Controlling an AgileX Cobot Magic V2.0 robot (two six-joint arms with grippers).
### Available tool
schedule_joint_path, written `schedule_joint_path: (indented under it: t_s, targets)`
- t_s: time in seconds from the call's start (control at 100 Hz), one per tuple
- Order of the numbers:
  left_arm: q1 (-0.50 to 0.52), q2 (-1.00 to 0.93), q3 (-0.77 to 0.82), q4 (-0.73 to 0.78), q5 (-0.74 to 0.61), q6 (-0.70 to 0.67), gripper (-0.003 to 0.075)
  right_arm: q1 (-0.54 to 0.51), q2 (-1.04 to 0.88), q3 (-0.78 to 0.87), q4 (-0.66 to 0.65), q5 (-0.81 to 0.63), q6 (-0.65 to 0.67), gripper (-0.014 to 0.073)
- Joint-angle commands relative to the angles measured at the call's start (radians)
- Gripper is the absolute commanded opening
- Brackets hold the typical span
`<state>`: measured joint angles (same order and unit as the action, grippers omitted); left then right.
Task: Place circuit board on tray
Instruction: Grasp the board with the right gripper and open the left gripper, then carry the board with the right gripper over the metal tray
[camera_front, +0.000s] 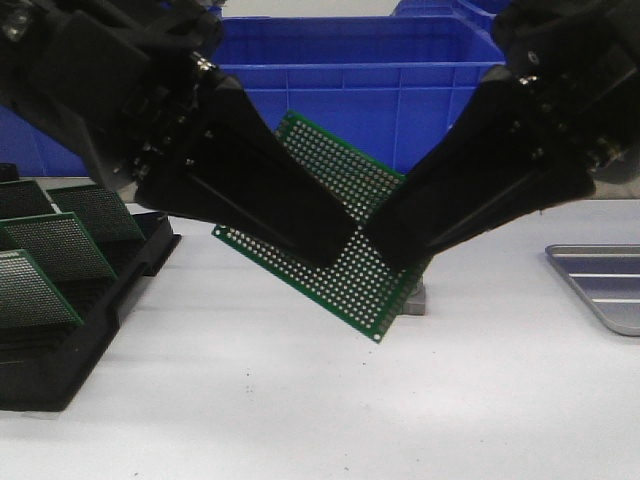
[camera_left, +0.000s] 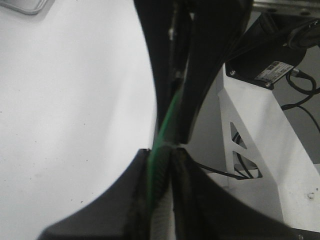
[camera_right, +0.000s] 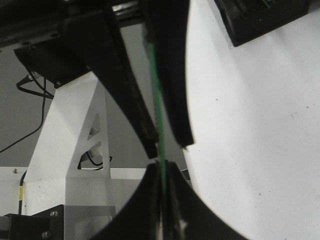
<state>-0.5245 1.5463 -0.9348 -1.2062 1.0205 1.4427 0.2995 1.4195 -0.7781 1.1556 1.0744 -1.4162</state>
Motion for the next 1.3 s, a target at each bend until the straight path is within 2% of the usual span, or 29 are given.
schedule_joint_path:
  t_s: [0.0, 0.11, 0.18, 0.37, 0.55, 0.68, 0.78, 0.91, 1.08, 1.29]
  targets:
    - [-0.007, -0.032, -0.028, -0.071, 0.044, 0.018, 0.0251, 0.000, -0.023, -0.030, 0.062, 0.011, 0.009, -0.0065]
    - [-0.007, -0.032, -0.028, -0.071, 0.042, 0.020, 0.0461, 0.000, -0.023, -0.030, -0.015, 0.042, 0.066, -0.0065]
    - [-0.007, -0.032, -0.028, -0.071, 0.025, 0.020, 0.0517, 0.000, -0.023, -0.030, -0.082, 0.053, 0.164, -0.0065]
    - [-0.007, -0.032, -0.028, -0.071, -0.022, 0.020, 0.0517, -0.044, -0.023, -0.030, -0.256, 0.056, 0.458, -0.0065]
    - [-0.007, -0.032, -0.028, -0.071, -0.033, 0.020, 0.0517, -0.192, -0.023, -0.030, -0.303, 0.007, 0.628, -0.0065]
    - [-0.007, -0.032, -0.028, -0.071, -0.033, 0.020, 0.0517, -0.338, -0.023, -0.030, -0.303, -0.110, 0.635, -0.0065]
    - [-0.007, -0.032, -0.028, -0.071, -0.033, 0.020, 0.0517, -0.444, -0.023, -0.030, -0.303, -0.259, 0.635, -0.0065]
    - [-0.007, -0.032, -0.028, -0.071, -0.033, 0.020, 0.0517, -0.527, -0.023, -0.028, -0.303, -0.437, 0.635, -0.0065]
    - [-0.007, -0.032, -0.028, -0.077, -0.033, 0.020, 0.0517, -0.547, -0.001, -0.026, -0.303, -0.579, 0.635, -0.0065]
    - [-0.007, -0.032, -0.028, -0.083, -0.033, 0.020, 0.0517, -0.547, 0.073, -0.031, -0.302, -0.644, 0.635, -0.0065]
